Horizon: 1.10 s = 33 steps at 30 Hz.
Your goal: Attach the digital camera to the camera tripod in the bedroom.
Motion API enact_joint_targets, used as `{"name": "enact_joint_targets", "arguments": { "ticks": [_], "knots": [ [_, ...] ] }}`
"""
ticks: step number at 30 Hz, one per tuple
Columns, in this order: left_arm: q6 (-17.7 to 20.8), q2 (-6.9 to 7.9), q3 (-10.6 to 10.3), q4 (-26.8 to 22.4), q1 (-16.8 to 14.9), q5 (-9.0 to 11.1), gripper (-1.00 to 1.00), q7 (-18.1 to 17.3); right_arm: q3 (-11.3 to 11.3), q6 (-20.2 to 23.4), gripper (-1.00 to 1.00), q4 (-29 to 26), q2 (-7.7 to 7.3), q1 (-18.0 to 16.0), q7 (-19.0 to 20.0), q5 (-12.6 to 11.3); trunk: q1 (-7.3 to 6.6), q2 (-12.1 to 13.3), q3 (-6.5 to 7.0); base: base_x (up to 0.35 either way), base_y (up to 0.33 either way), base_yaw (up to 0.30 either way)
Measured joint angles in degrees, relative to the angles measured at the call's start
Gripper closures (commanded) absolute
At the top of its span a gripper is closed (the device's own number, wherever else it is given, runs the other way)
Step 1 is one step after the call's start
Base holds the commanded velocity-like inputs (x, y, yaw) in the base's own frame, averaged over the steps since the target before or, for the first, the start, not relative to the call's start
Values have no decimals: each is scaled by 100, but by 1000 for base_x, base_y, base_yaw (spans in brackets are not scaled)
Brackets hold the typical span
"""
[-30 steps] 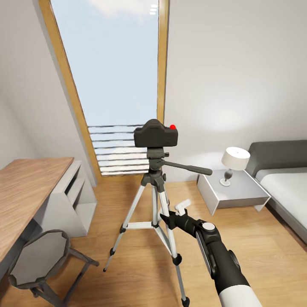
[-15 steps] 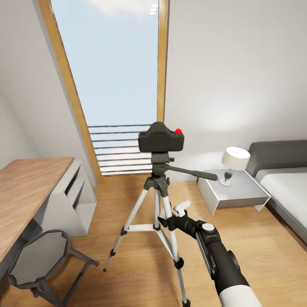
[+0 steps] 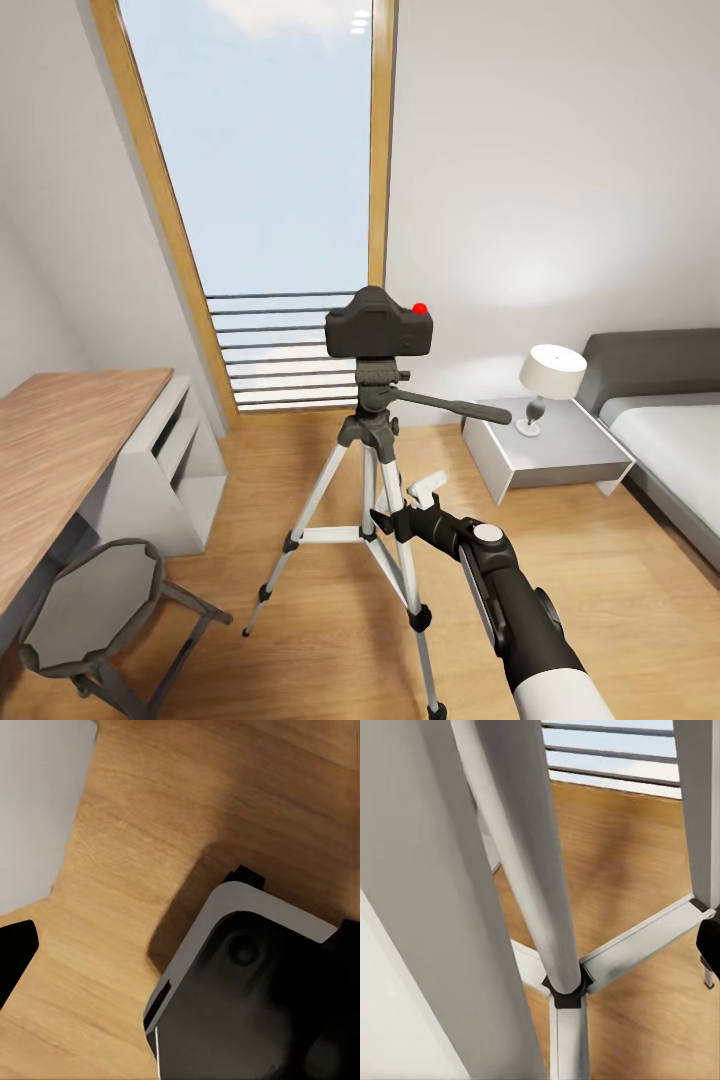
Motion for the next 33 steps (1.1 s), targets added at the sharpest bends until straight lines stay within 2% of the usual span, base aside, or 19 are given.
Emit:
{"name": "enact_joint_targets", "arguments": {
  "ticks": [8,17,33],
  "knots": [
    [-39,-27,0,0,0,15,-100,30,-1,-3,-100,0,-15,0,-3,4,3,1,0,-145,0,0],
    [-39,-85,0,4,0,17,-100,59,-13,-8,-100,-3,-18,0,-83,0,3,1,0,-319,0,0],
    [-39,-92,0,9,8,17,-100,63,-45,-57,-100,-68,-26,0,-296,-2,4,1,0,-344,0,0]
  ]
}}
